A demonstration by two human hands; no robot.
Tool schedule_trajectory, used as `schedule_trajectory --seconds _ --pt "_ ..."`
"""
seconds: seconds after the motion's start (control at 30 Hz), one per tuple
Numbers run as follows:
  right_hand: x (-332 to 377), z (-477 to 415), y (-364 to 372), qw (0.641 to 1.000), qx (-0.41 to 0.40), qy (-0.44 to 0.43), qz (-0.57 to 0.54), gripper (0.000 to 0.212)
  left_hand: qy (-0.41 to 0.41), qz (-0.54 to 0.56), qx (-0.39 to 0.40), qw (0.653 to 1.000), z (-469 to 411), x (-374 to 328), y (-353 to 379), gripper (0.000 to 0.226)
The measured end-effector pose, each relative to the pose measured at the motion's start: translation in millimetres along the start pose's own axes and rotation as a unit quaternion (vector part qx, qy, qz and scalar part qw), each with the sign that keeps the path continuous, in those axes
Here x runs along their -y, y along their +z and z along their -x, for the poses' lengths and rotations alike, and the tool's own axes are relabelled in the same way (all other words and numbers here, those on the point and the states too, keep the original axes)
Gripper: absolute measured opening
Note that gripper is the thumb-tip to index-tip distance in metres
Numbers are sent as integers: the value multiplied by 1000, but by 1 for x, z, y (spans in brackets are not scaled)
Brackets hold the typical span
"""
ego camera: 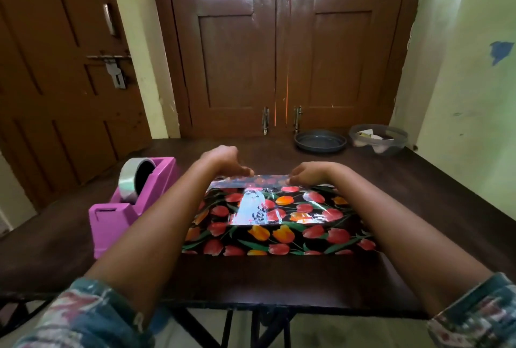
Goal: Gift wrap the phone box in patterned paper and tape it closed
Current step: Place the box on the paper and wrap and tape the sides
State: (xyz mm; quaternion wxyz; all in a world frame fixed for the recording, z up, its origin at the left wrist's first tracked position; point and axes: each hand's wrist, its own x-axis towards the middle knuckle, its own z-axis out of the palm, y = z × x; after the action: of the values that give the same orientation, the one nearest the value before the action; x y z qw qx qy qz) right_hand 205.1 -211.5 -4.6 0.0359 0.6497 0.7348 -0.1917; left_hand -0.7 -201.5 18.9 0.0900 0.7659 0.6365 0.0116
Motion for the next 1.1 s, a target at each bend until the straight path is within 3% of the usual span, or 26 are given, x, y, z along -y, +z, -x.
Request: schedule_trajectory --seconds 0.1,0.33,0.4,0.5,0.67,0.73,0.8,0.9,1.0,1.1 --pt "-8 -11 1 999 4 35 10 52 22 -28 19 999 -14 0 4 40" --pt "-19 -37 7 998 1 59 37 76 30 -42 146 988 -33 -3 12 81" --pt "-24 -40 7 997 -16 56 48 78 38 -43 167 984 -35 -2 9 76" --pt "-25 -37 4 996 -18 50 72 65 64 -99 174 978 -40 2 7 49" --pt "-20 -34 -1 995 -43 42 78 38 57 -118 138 982 -48 6 10 45" --pt "-17 -31 -2 993 -56 54 94 45 62 -143 98 983 -47 4 12 40" --pt "-13 -28 -3 990 -73 55 110 69 66 -150 41 986 -44 1 16 33" --pt "-9 -21 -6 990 -73 46 113 87 82 -96 -22 992 -35 4 16 23" --pt "-10 -13 -10 992 -71 62 78 82 109 -25 -65 992 -26 13 5 12" --pt "-8 4 -17 983 -139 36 111 60 132 26 -99 986 -10 16 -10 18"
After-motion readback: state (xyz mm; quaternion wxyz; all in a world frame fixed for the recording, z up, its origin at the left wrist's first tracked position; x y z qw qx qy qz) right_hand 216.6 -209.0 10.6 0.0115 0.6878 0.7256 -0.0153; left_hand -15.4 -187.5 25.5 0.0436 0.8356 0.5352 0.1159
